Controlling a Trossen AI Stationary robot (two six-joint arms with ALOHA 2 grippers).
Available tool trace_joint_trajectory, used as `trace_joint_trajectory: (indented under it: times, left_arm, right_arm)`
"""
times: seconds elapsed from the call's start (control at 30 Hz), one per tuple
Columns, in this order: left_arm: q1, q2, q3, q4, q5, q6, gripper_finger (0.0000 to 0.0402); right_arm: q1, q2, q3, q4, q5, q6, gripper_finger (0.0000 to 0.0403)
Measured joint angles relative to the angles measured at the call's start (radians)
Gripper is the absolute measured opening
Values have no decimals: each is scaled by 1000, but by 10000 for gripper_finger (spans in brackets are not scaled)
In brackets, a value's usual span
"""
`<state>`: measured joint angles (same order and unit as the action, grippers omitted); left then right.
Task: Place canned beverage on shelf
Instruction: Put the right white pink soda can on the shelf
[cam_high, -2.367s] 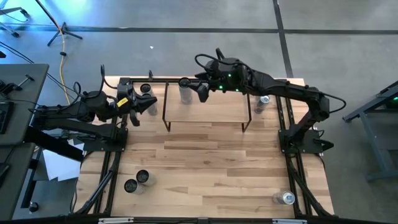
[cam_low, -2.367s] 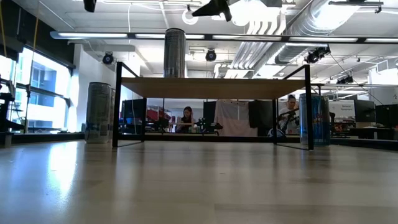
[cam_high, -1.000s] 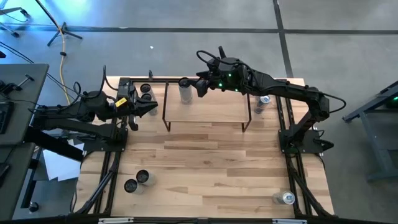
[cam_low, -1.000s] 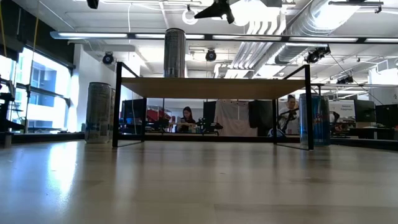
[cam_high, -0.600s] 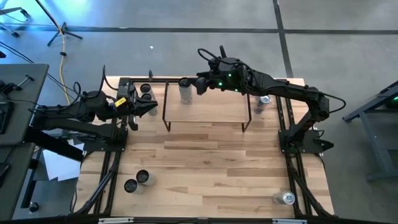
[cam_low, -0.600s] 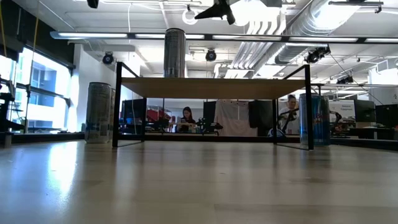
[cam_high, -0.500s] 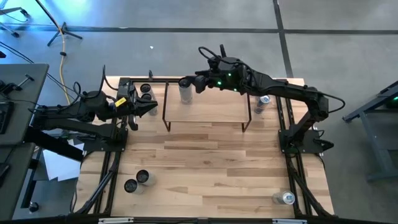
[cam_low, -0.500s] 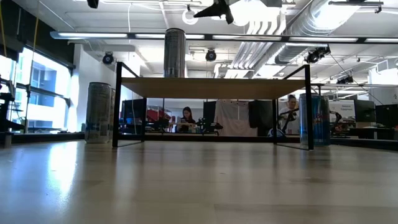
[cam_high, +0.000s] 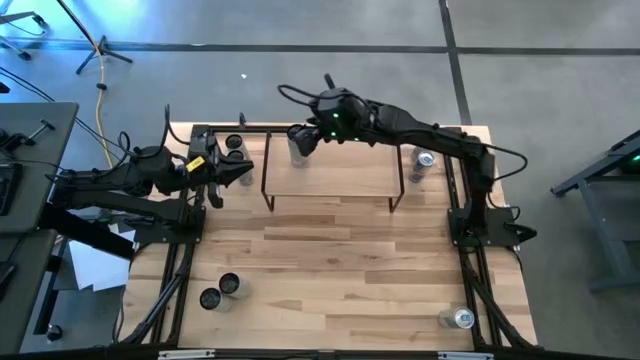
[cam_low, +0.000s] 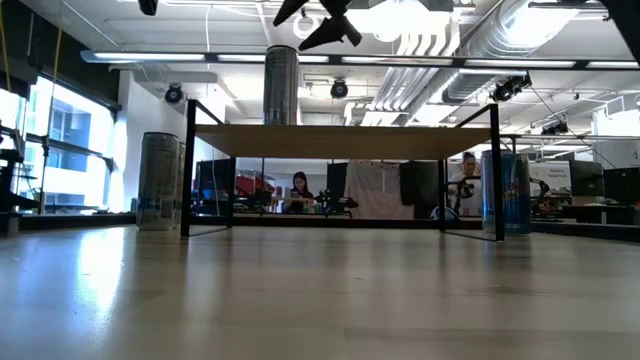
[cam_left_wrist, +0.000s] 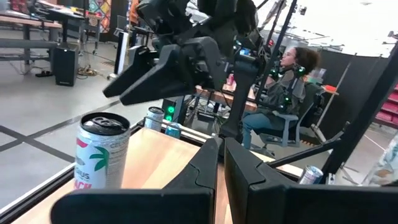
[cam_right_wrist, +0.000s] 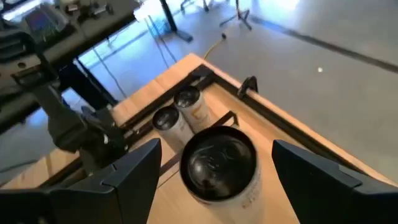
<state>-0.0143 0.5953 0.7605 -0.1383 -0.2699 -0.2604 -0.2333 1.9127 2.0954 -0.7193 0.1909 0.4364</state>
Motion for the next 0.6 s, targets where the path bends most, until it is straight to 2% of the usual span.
trace_joint_trajectory:
  times: [0.13,0.27,0.43,0.6]
  left_arm:
    - [0,0,0,0,-6,-26,3]
    - [0,0,0,-2,-6,-73,3]
    - [0,0,0,-4,-8,-87,3]
    - [0,0,0,-3,-53,-89,3]
  right_arm:
    - [0,77,137,-101,0,-1,291]
    - [0,125,208,-146,4,8,291]
    - [5,128,207,-159,36,83,291]
    - [30,128,206,-167,103,93,291]
